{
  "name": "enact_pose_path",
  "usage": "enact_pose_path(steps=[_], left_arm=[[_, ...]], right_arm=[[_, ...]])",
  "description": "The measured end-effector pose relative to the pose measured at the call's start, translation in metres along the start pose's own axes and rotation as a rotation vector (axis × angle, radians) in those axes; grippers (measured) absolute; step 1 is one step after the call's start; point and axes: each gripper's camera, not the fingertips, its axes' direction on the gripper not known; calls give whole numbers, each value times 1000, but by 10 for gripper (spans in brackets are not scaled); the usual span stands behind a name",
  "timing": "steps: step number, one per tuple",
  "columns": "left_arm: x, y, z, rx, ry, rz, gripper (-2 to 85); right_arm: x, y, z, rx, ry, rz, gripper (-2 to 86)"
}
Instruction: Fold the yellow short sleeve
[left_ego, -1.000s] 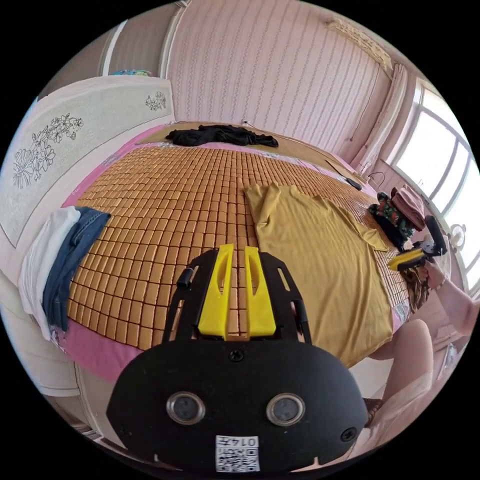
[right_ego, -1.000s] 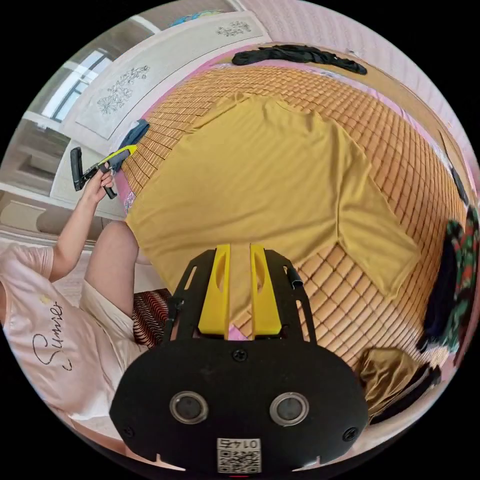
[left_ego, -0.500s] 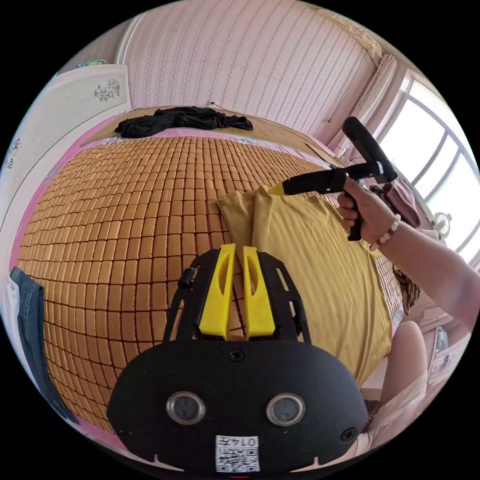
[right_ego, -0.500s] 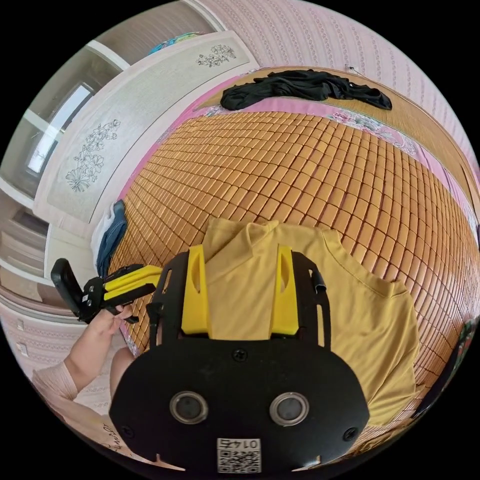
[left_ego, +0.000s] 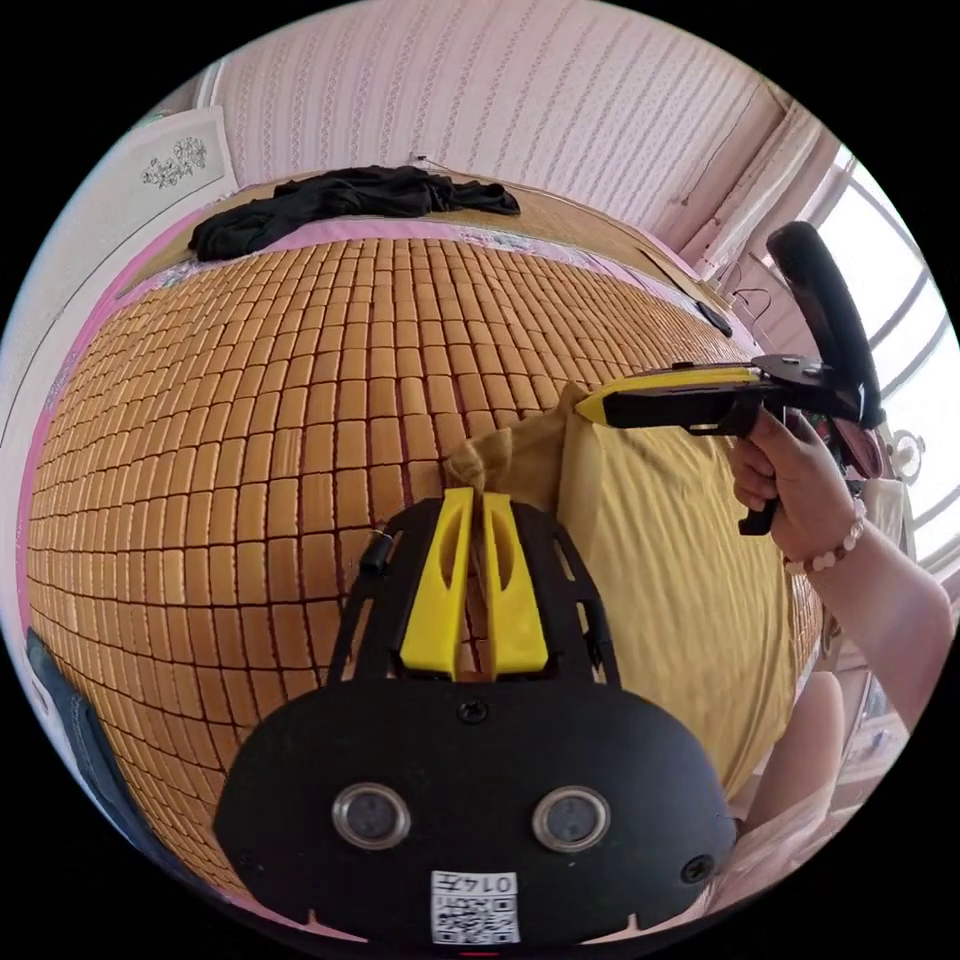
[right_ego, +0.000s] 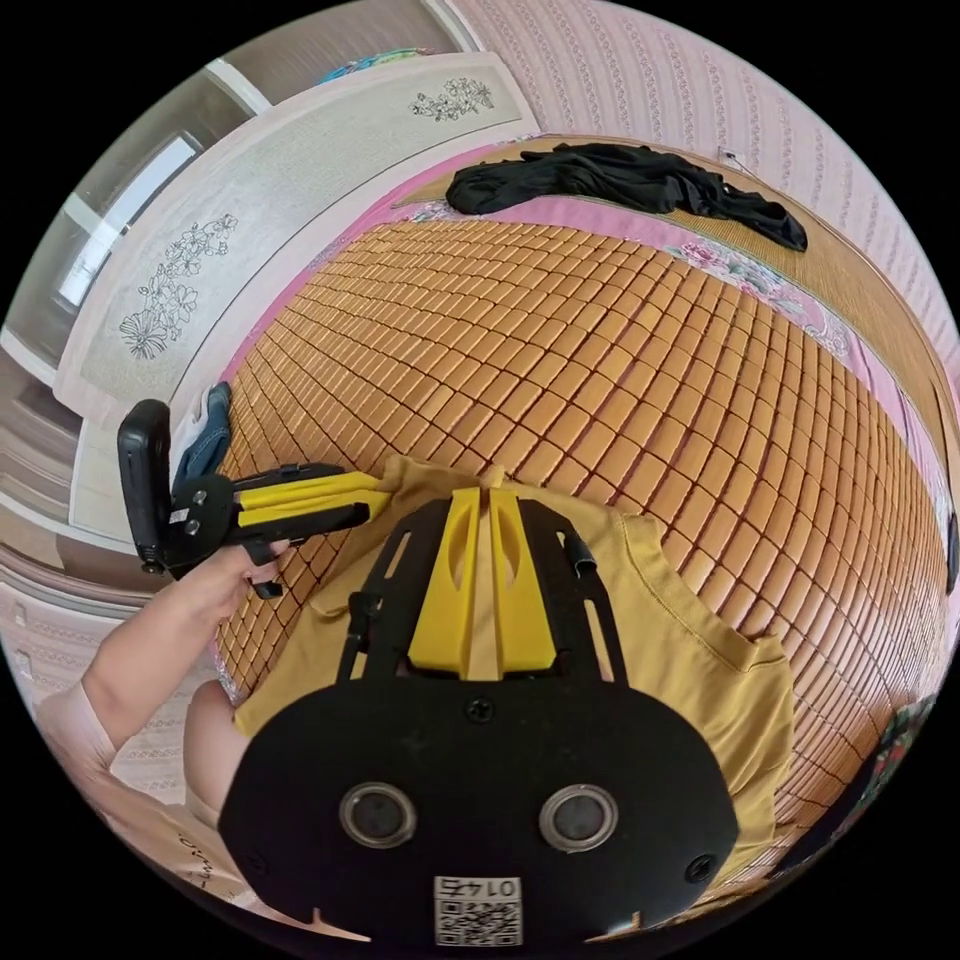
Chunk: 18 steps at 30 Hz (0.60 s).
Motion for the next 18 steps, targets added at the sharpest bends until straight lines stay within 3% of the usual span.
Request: enact_pose_path(steps=[5, 9, 14, 18], left_arm=[[-4, 38, -79, 168, 53, -65, -8], [-12, 109, -148, 321, -27, -232, -10], [-32, 134, -175, 339, -68, -326, -10], [-52, 144, -195, 375, 2, -396, -10]], right_arm=[[-32, 12, 17, 26, -98, -195, 7], [-92, 14, 47, 18, -153, -372, 7], [-174, 17, 130, -102, -49, -532, 9], [-201, 16, 167, -126, -51, -550, 16]])
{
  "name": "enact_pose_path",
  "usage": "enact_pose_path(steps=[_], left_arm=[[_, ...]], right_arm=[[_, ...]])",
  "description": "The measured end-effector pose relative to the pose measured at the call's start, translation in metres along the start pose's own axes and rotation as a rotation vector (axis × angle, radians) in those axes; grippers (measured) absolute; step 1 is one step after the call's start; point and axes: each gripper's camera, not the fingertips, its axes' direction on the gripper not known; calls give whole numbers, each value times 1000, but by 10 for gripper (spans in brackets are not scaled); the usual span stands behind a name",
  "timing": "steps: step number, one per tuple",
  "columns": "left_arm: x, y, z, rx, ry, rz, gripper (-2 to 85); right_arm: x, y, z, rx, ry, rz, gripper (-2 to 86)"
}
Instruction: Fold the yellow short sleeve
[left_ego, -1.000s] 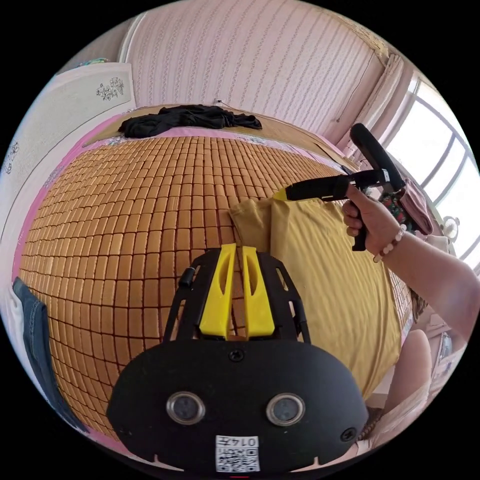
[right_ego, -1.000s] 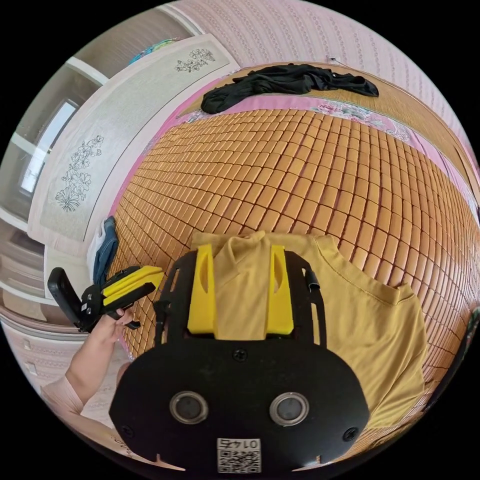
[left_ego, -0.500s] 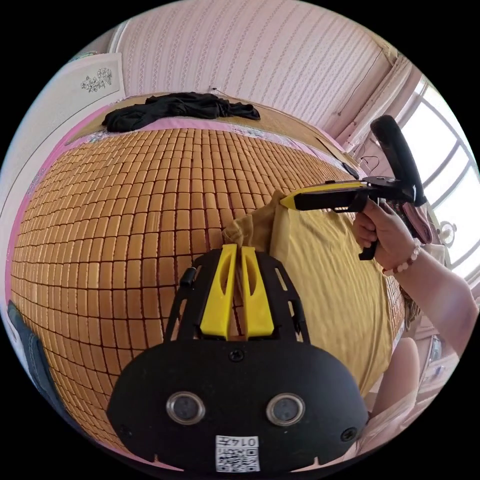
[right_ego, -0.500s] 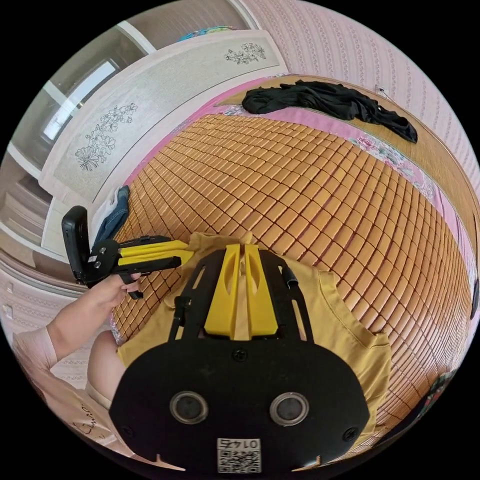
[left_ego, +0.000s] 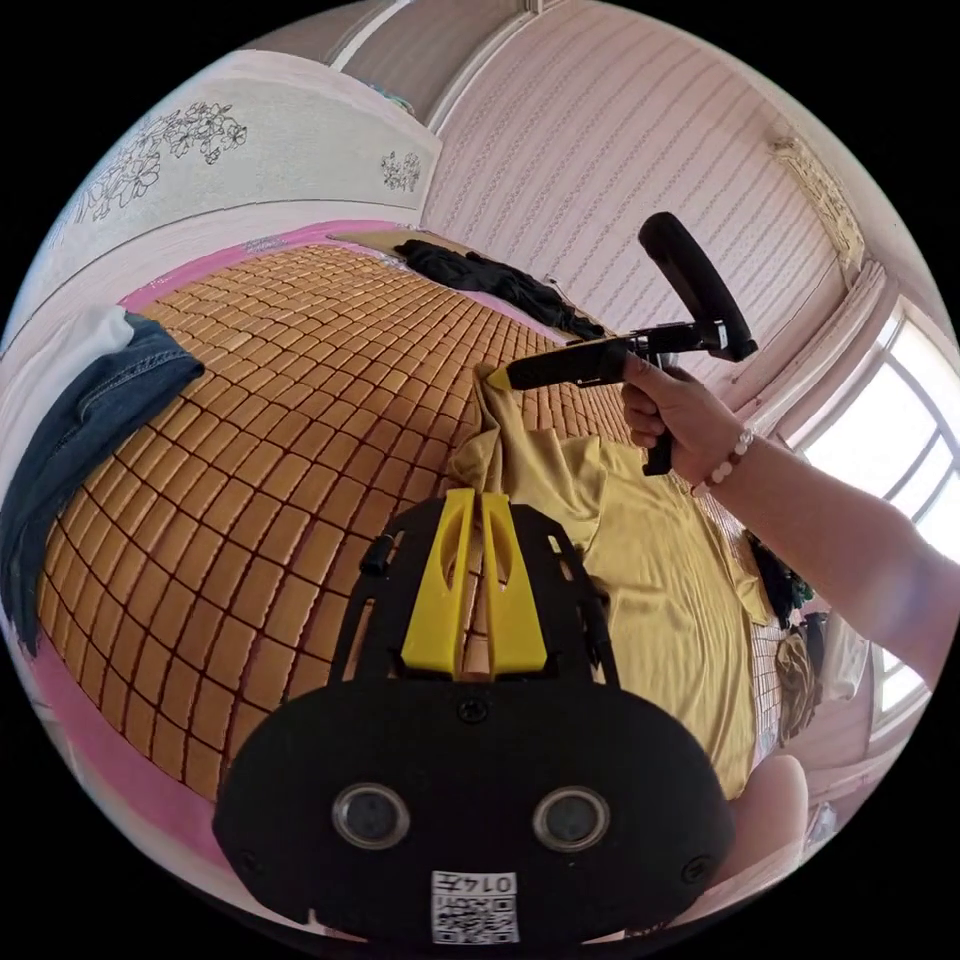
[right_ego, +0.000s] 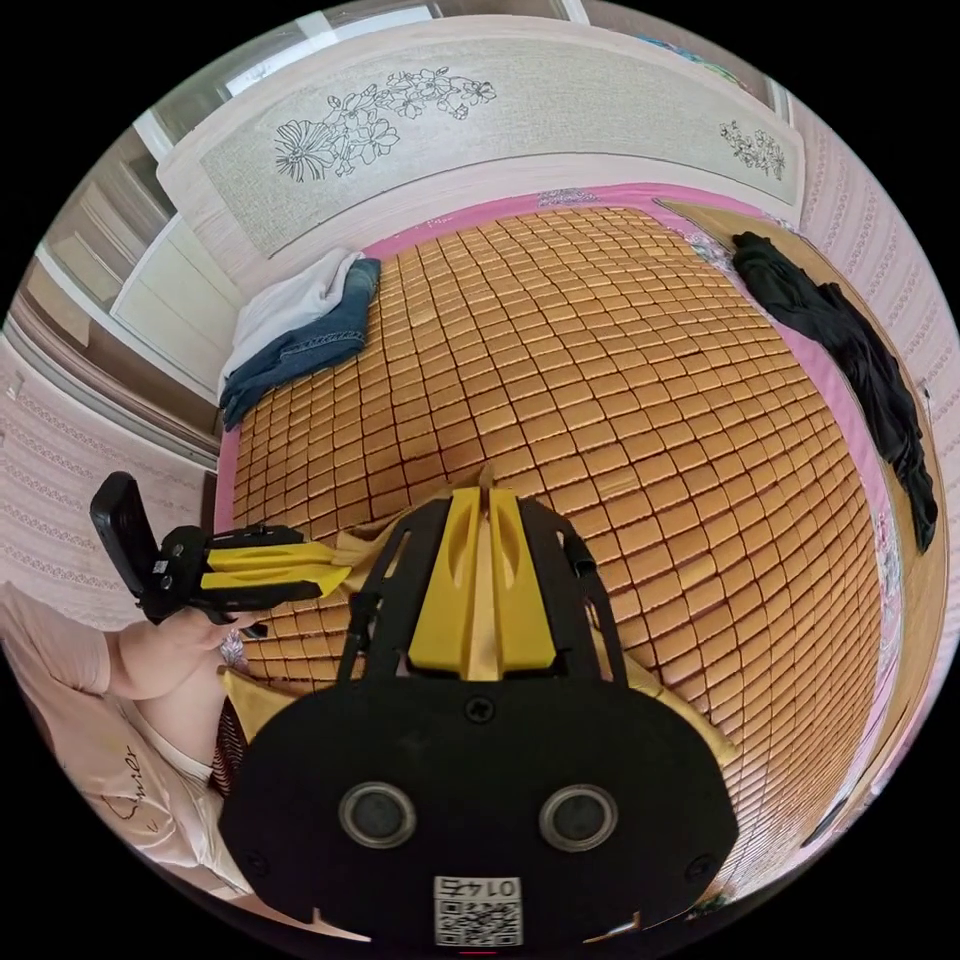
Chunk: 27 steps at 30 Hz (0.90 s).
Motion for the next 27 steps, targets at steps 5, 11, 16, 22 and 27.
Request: enact_pose_path(steps=[5, 11, 16, 22, 27], left_arm=[[-12, -22, -7, -83, 13, -11, -9], [6, -43, -17, -131, 11, 72, -6], [5, -58, -23, -151, 30, 53, -7], [-4, -76, -37, -118, 63, -24, -8], [3, -94, -47, -84, 41, -13, 26]], right_arm=[[-9, -6, 22, 15, 18, 19, 95], [62, 70, 29, -149, 257, 251, 101], [78, 105, 69, -183, 270, 334, 28], [83, 103, 82, -121, 362, 399, 31], [87, 99, 68, -109, 283, 438, 72]])
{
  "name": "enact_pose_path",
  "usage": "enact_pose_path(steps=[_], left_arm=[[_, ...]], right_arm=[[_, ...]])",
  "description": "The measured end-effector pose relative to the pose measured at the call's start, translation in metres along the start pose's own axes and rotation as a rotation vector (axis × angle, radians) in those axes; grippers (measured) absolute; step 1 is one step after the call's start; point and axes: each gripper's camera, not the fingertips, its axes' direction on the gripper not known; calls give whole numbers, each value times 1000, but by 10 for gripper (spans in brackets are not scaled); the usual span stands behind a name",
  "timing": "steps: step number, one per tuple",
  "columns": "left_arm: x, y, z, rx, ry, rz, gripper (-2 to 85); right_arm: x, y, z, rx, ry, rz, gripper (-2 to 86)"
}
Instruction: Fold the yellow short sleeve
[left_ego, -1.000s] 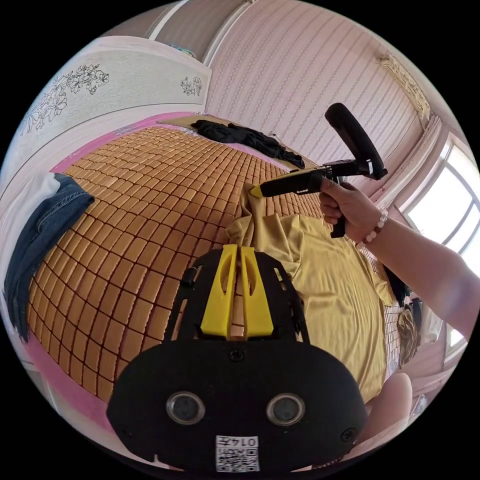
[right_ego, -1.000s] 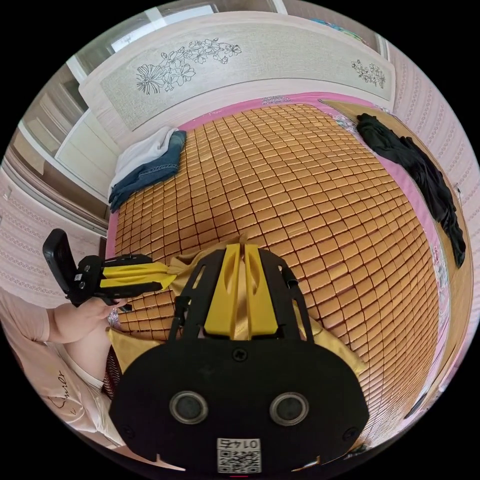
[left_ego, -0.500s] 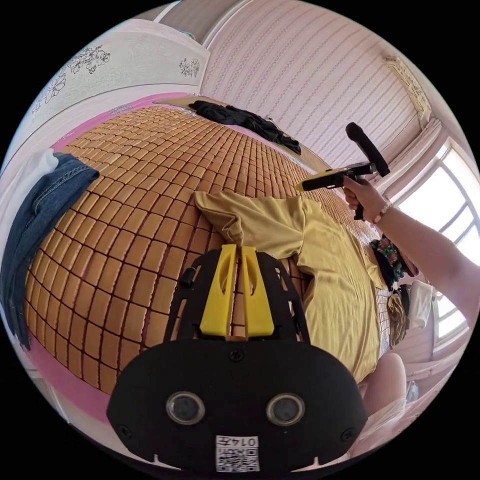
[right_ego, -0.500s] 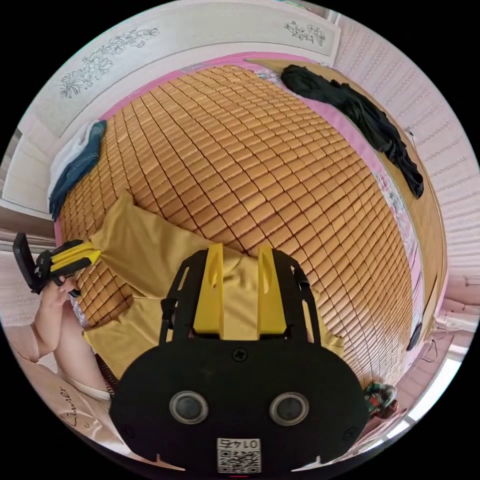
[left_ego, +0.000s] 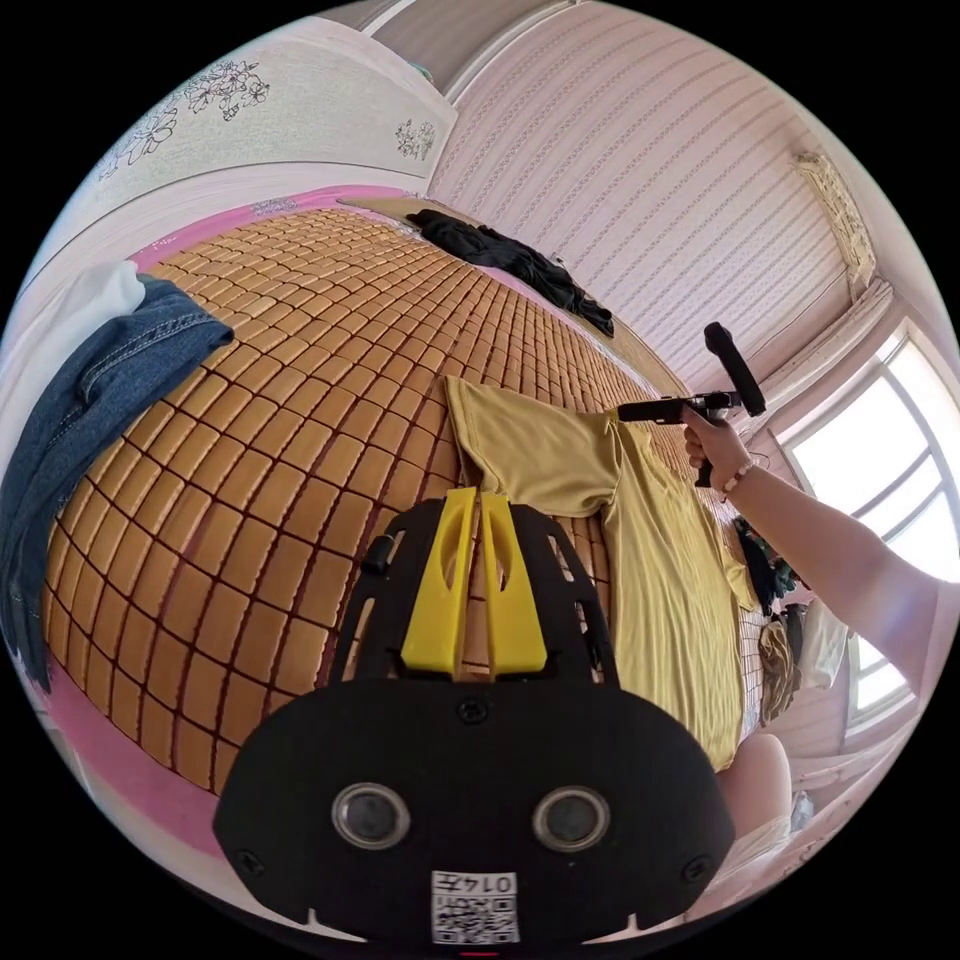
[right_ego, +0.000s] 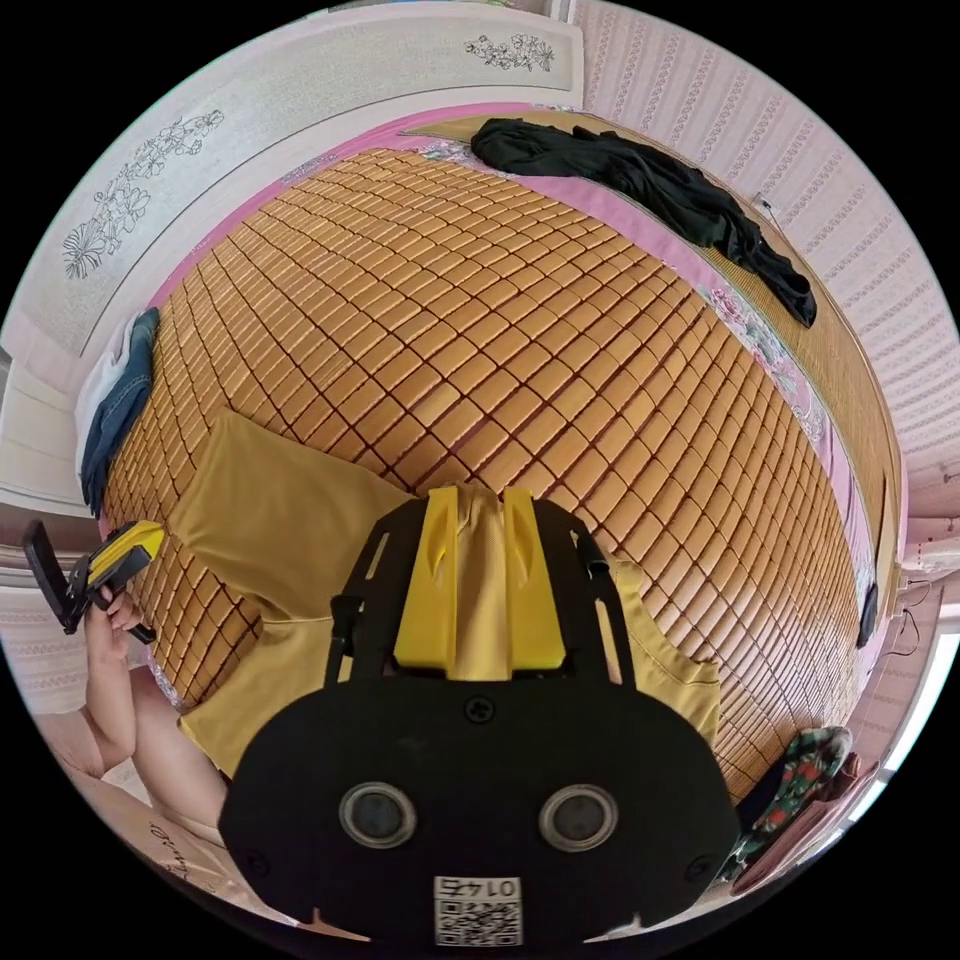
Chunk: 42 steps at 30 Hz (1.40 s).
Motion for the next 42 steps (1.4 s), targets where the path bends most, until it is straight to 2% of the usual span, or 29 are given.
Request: enact_pose_path(steps=[5, 9, 12, 14, 16, 22, 25, 29, 31, 34, 39, 42], left_arm=[[20, -18, 3, 14, -9, 53, 60], [23, -30, 22, -85, 11, 12, 25], [20, -32, 24, -99, 51, -11, 0], [20, -32, 22, -97, 62, -17, -4], [23, -32, 21, -98, 64, -16, -6], [31, -25, 17, -89, 86, -8, -9], [39, -17, 4, -35, 71, 10, -9], [48, -8, -5, -73, -58, 75, -8], [44, 1, -8, -82, -18, 59, -6], [43, 17, -19, -60, -11, 62, 6], [54, 48, -51, 27, 20, 99, 28], [95, 65, -72, 34, 41, 234, 24]], right_arm=[[-31, -5, -30, 71, 49, -53, 75], [-81, -21, -43, 87, 146, -160, 73], [-108, -34, -53, 85, 23, -273, 85], [-139, -45, -48, 11, -133, -383, 95], [-165, -53, -42, -22, -183, -427, 97], [-205, -76, -43, -39, -164, -396, 40], [-198, -86, -60, -19, -205, -343, 26], [-186, -104, -83, -41, -295, -279, 34], [-180, -108, -100, -38, -365, -269, 49], [-166, -100, -149, 21, -340, -271, 80], [-103, -29, -256, 148, -372, -235, 92], [-58, 68, -310, 169, -329, -143, 90]])
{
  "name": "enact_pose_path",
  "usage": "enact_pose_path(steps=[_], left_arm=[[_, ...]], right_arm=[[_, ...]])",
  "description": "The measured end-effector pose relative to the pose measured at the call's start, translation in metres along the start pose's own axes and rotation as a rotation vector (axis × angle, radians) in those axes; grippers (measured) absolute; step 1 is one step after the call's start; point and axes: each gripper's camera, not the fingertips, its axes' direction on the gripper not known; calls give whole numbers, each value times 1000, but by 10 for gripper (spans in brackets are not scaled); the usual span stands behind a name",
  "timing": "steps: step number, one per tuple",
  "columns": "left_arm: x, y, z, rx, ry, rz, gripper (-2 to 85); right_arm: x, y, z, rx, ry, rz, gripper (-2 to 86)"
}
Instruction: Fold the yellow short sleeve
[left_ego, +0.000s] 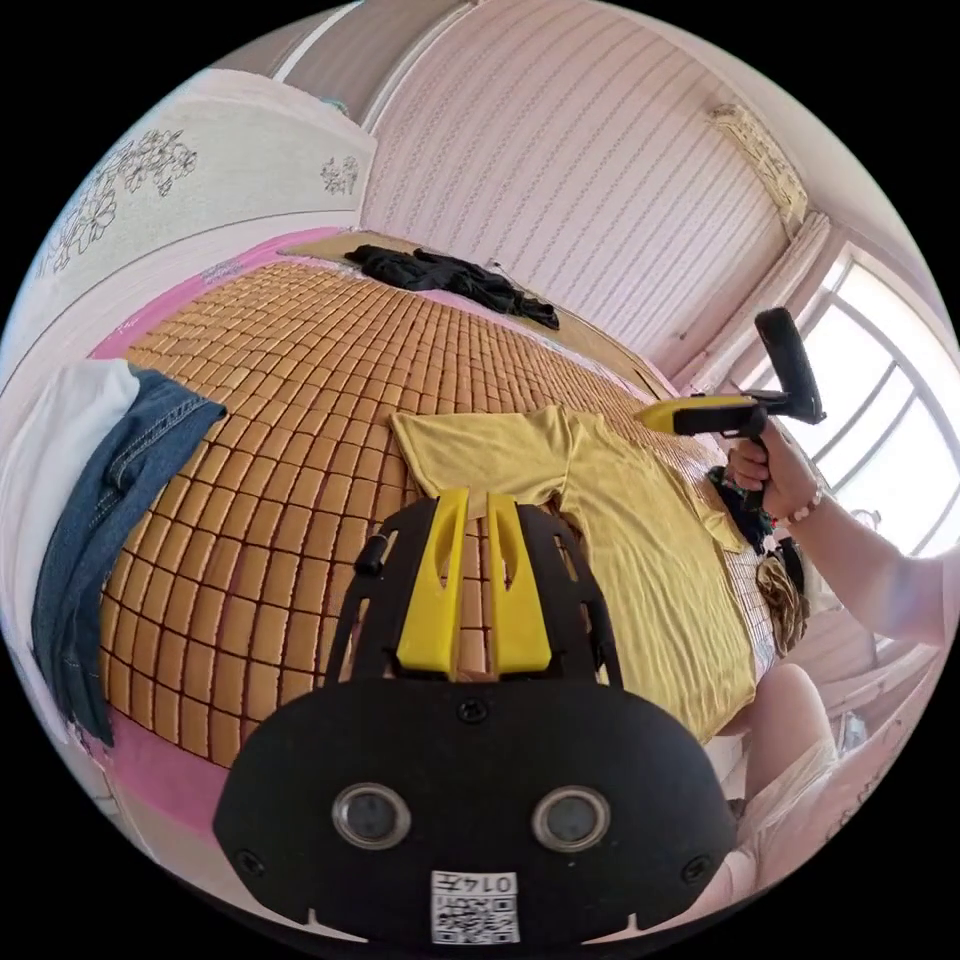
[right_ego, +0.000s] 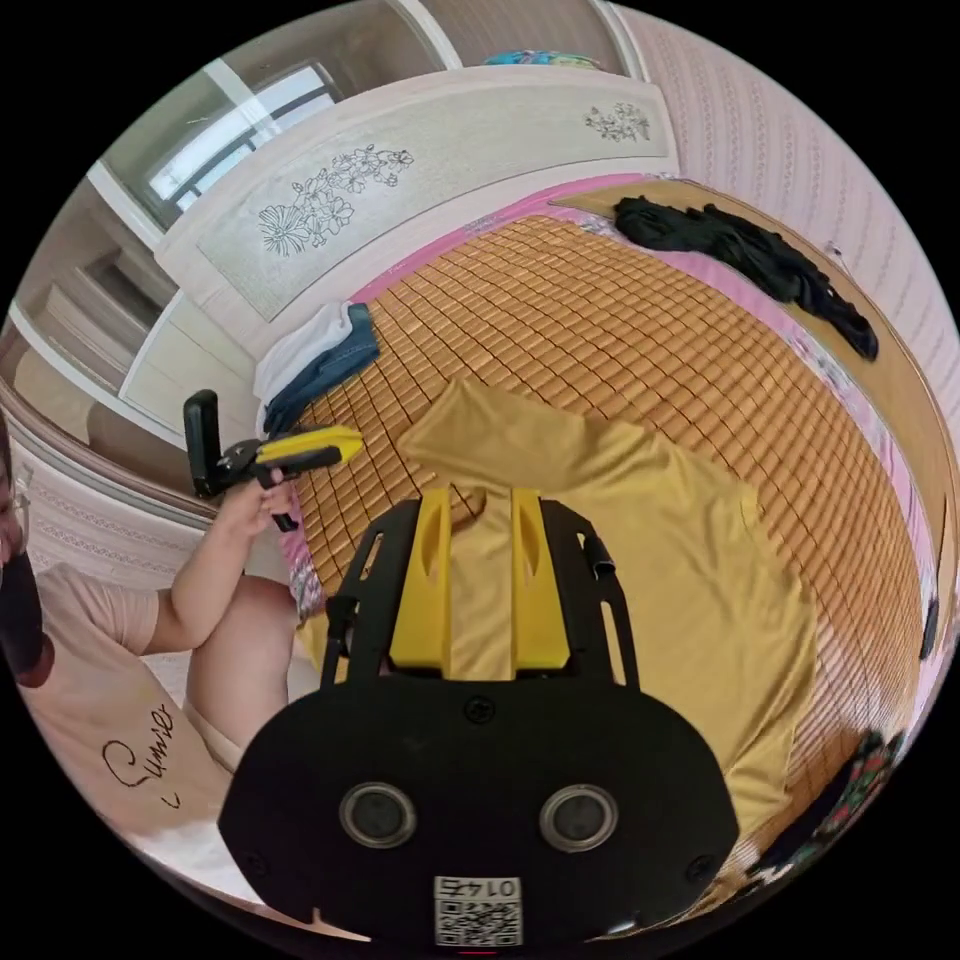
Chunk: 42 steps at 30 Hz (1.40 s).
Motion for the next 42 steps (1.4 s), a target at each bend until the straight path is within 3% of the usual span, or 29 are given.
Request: enact_pose_path(steps=[3, 8, 11, 14, 18, 24, 30, 33, 37, 42], left_arm=[[62, 13, -42, 111, 47, 175, 8], [123, 79, -77, 95, 134, 281, 90], [145, 144, -73, 37, 176, 307, 114], [166, 178, -52, -118, 166, 319, 115], [196, 211, -13, -290, -4, 375, 130], [203, 246, 39, -362, -38, 323, 139], [197, 265, 94, -454, -118, 303, 125], [201, 278, 108, -411, -194, 364, 117], [190, 278, 119, -433, -162, 313, 116], [168, 295, 135, -454, -112, 250, 106]], right_arm=[[9, 114, -55, -38, 68, 181, 88], [3, 296, -107, -205, 125, 525, 96], [-8, 348, -128, -166, 105, 688, 110], [-18, 360, -144, -90, 74, 759, 116], [-26, 343, -145, -152, 62, 747, 114], [-50, 317, -161, -248, 190, 716, 71], [-74, 296, -211, -197, 322, 696, 132], [-69, 286, -212, -252, 226, 703, 137], [-60, 279, -223, -309, 149, 774, 85], [-63, 269, -268, -201, 100, 796, 27]])
